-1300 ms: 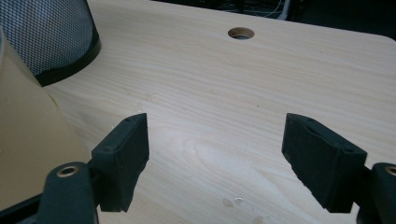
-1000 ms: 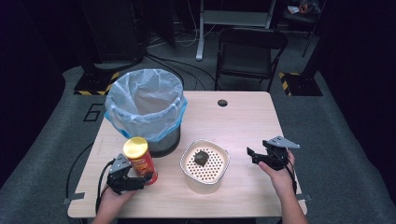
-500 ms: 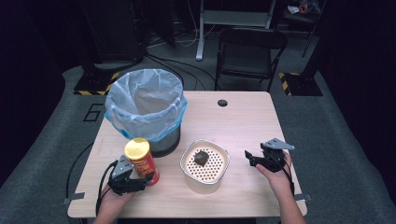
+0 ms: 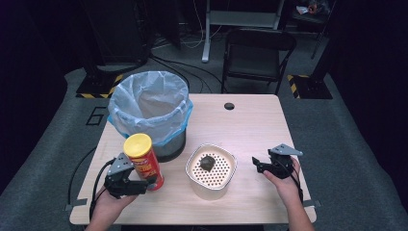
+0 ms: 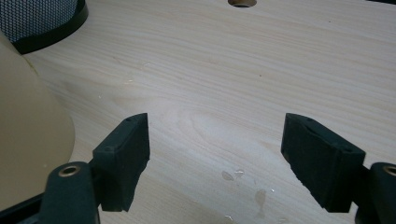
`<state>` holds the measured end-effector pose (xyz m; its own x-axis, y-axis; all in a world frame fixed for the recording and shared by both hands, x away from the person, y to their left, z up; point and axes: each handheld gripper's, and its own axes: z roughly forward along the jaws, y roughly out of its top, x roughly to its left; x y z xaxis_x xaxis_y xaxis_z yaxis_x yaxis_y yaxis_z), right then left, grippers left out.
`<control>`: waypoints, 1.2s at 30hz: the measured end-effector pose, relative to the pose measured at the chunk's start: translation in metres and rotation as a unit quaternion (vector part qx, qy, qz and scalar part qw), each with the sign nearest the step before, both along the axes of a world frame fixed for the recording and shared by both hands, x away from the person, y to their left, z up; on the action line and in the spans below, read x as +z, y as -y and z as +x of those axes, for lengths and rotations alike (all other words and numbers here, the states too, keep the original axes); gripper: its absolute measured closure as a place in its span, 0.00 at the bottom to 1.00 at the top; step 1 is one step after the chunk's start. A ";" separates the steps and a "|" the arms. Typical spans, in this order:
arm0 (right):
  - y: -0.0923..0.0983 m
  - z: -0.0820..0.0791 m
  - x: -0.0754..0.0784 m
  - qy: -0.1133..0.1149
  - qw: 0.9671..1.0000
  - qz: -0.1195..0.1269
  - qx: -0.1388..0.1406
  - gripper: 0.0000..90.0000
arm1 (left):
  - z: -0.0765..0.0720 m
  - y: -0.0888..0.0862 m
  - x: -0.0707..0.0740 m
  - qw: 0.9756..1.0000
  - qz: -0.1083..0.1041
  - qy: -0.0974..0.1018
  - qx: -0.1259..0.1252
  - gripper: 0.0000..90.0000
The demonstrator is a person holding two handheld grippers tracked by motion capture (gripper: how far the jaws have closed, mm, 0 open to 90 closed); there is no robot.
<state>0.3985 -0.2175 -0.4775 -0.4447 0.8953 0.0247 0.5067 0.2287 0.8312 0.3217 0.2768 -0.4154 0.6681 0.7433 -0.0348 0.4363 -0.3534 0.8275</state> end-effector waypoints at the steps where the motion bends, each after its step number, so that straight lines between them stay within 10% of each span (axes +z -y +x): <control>1: 0.000 0.000 0.000 -0.001 1.000 0.000 0.000 0.26 | -0.002 0.002 0.014 1.000 0.001 0.004 0.000 0.26; 21: -0.001 -0.001 -0.004 -0.009 1.000 0.000 0.000 0.26 | 0.008 0.017 0.161 0.999 -0.001 0.011 -0.046 0.26; 36: 0.003 0.001 -0.008 -0.014 1.000 -0.003 -0.003 0.26 | 0.044 0.026 0.212 0.999 -0.005 0.016 -0.038 0.26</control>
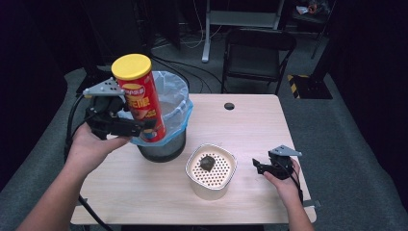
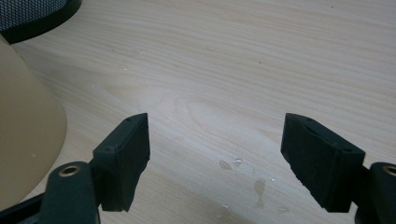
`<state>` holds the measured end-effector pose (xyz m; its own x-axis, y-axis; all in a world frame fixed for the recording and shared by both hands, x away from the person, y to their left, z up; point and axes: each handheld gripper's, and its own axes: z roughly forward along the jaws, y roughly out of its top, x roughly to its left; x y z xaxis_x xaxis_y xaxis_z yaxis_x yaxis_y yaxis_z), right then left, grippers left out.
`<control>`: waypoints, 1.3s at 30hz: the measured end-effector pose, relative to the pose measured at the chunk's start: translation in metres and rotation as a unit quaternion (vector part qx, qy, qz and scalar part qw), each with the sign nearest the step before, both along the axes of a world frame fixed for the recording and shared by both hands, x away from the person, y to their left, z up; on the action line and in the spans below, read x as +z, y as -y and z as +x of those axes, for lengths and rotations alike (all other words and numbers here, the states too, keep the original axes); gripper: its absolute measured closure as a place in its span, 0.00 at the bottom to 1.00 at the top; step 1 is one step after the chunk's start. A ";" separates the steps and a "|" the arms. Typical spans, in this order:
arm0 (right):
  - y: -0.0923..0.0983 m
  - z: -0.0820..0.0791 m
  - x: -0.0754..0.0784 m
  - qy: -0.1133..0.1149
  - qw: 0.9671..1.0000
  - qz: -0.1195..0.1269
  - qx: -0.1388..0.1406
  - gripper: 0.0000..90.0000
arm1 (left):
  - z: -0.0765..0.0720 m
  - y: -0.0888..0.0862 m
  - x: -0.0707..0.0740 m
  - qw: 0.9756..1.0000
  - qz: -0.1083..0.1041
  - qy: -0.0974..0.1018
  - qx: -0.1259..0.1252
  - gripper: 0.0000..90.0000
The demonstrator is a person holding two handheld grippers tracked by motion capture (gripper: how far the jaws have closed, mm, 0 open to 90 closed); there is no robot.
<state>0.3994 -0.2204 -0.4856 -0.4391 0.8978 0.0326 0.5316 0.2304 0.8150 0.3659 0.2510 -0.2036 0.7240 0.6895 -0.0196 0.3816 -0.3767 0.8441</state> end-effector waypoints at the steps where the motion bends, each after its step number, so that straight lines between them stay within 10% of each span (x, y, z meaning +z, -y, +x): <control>1: 0.000 0.000 0.000 0.000 1.000 0.001 -0.001 0.26 | 0.002 0.001 0.002 1.000 -0.001 0.000 0.001 0.26; 16: 0.001 0.001 -0.003 -0.003 1.000 -0.004 0.000 0.26 | 0.040 0.008 0.021 1.000 0.004 0.003 0.023 0.26; 39: 0.000 0.002 -0.006 -0.010 1.000 -0.009 0.007 0.26 | 0.099 0.001 -0.006 0.995 -0.012 0.011 0.095 0.26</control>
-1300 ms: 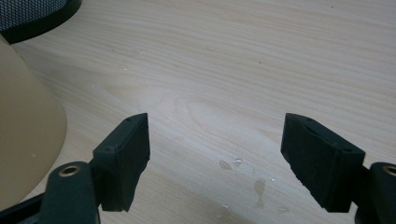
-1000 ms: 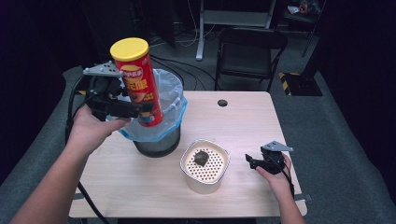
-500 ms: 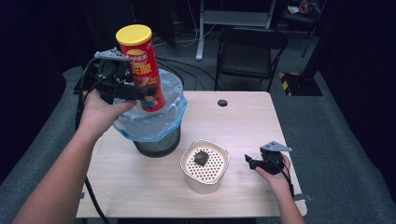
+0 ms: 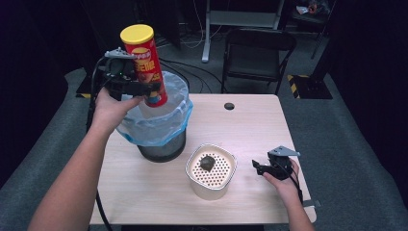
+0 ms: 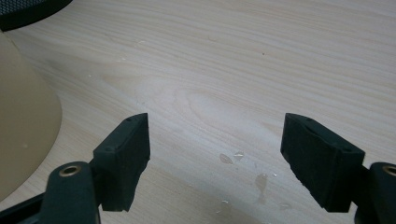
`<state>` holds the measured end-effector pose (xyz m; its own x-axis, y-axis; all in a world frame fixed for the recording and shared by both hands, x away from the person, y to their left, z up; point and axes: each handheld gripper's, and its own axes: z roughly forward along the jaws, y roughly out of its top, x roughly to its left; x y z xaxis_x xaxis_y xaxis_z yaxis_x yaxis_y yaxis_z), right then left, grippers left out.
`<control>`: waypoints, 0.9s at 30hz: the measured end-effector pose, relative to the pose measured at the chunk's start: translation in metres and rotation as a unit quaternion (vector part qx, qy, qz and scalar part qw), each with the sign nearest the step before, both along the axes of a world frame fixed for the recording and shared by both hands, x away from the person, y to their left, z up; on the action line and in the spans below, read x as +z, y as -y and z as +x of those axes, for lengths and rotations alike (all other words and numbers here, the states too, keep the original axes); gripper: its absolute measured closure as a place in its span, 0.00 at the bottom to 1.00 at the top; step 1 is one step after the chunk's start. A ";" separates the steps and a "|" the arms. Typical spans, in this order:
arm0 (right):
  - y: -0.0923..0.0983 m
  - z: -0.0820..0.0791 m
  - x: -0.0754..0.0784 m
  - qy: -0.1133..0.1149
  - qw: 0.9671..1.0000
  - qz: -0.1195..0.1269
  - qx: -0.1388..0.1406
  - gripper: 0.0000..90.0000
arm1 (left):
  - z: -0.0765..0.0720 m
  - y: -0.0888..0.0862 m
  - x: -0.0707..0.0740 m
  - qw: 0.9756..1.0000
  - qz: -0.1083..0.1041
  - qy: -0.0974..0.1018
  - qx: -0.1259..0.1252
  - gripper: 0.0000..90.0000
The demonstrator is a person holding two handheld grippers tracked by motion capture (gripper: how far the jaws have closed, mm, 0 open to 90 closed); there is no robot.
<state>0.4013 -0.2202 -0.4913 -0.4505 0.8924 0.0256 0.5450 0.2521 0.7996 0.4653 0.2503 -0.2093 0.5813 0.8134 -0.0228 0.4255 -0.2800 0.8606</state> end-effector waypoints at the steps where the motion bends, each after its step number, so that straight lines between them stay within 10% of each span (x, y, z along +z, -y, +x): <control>1: 0.000 0.000 0.000 0.000 1.000 0.000 0.000 0.26 | 0.000 0.000 0.000 1.000 0.000 0.000 0.000 0.26; 27: -0.001 0.001 -0.002 -0.001 1.000 -0.004 0.008 0.26 | 0.035 -0.010 -0.042 0.995 0.012 -0.071 0.067 0.15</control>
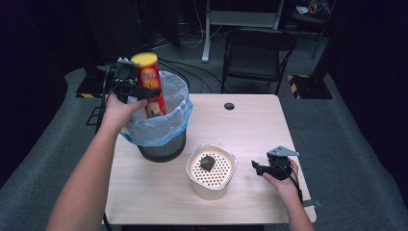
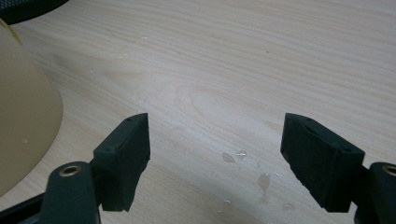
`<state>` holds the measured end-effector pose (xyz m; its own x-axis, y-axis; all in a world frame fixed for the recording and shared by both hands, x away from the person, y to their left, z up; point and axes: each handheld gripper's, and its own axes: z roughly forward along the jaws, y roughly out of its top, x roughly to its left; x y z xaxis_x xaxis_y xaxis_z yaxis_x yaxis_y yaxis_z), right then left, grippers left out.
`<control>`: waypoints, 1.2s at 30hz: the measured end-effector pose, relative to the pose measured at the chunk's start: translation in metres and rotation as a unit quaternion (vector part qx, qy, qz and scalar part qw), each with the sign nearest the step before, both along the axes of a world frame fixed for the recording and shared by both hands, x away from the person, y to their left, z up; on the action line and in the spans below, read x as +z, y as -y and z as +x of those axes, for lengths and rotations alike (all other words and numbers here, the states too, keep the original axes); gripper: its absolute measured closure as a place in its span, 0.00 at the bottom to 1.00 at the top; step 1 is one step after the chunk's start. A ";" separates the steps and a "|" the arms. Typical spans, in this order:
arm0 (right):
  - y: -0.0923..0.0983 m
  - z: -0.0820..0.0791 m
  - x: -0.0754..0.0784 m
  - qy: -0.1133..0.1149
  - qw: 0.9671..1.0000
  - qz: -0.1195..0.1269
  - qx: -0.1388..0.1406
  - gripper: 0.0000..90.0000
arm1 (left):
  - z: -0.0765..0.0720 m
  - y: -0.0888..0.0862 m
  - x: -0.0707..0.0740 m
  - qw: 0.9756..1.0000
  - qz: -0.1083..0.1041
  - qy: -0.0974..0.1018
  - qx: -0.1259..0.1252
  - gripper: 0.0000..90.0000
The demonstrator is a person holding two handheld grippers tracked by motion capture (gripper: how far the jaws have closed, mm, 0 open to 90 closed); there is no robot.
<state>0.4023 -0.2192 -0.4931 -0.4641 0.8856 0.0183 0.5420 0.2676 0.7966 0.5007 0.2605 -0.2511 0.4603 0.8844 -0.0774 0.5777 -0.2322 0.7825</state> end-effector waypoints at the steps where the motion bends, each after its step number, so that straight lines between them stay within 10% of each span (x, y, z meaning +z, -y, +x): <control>1: 0.000 0.000 0.000 0.000 1.000 0.000 0.000 0.26 | -0.002 -0.004 0.000 1.000 0.001 0.003 0.003 0.15; 25: -0.002 -0.001 -0.001 -0.003 1.000 -0.004 0.001 0.27 | -0.109 -0.024 0.000 0.993 -0.018 0.029 -0.112 0.35; 36: -0.002 -0.001 -0.001 -0.003 1.000 -0.005 0.000 0.27 | -0.146 -0.031 -0.049 0.990 -0.009 0.022 -0.140 0.36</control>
